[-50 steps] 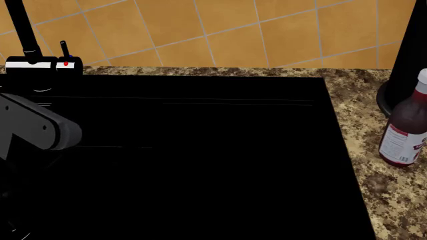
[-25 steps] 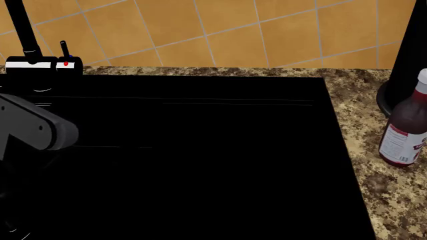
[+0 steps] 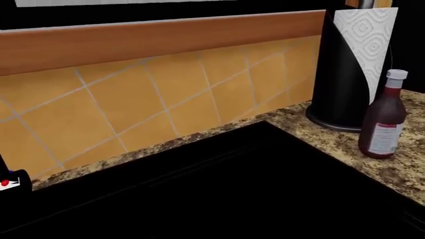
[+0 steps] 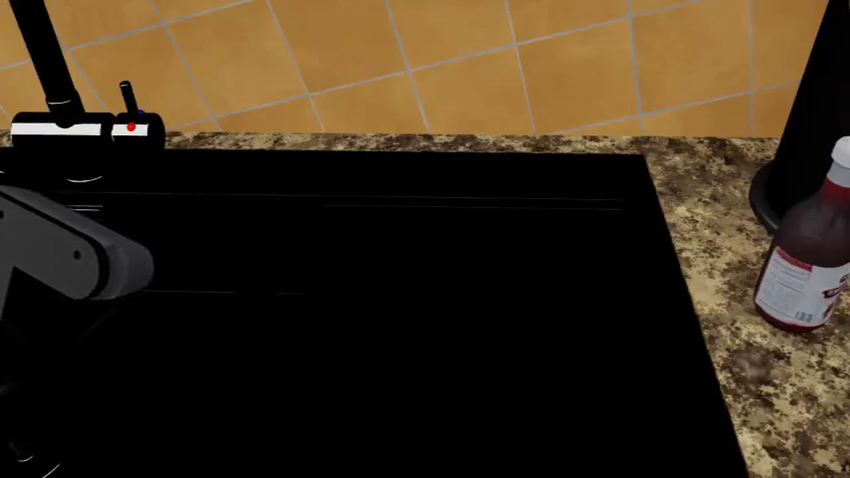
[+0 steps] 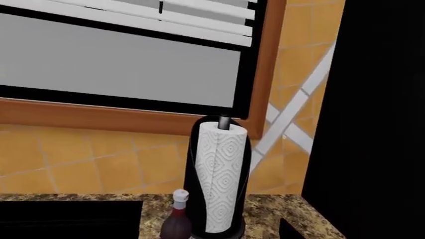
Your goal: Pick the kiwi from the sink and place it on the plate located on the counter
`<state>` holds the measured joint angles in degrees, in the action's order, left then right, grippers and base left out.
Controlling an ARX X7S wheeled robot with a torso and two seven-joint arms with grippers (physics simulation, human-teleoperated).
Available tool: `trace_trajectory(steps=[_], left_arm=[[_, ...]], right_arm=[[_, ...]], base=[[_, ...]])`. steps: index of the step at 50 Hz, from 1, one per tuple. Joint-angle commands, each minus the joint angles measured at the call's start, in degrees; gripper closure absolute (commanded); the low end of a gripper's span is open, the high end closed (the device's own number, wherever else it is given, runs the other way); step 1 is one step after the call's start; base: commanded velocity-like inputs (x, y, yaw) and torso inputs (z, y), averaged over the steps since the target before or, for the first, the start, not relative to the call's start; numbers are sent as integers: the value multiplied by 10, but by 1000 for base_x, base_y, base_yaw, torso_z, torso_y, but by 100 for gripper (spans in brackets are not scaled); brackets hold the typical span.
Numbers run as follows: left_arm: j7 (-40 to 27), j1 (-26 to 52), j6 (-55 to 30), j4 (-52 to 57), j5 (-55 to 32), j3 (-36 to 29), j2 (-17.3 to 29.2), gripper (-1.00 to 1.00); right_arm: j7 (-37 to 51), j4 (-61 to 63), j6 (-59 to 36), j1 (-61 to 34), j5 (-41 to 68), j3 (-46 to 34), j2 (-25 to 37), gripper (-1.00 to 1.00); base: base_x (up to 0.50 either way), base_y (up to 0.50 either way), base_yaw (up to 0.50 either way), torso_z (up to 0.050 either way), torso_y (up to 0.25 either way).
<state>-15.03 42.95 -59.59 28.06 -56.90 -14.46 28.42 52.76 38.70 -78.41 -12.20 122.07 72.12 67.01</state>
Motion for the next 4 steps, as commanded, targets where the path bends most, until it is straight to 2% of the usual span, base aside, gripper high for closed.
trace_trajectory(steps=[1,4], left_arm=[[-5,1,0,5,-6,1,1,-100],[-7,2,0,9,-10,4,2,-100]], right_arm=[[2,19,40,7,57,4,5,-100],[-9,28,73,-3,52,-22,10,-100]], base=[[0,0,0,0,0],[0,0,0,0,0]])
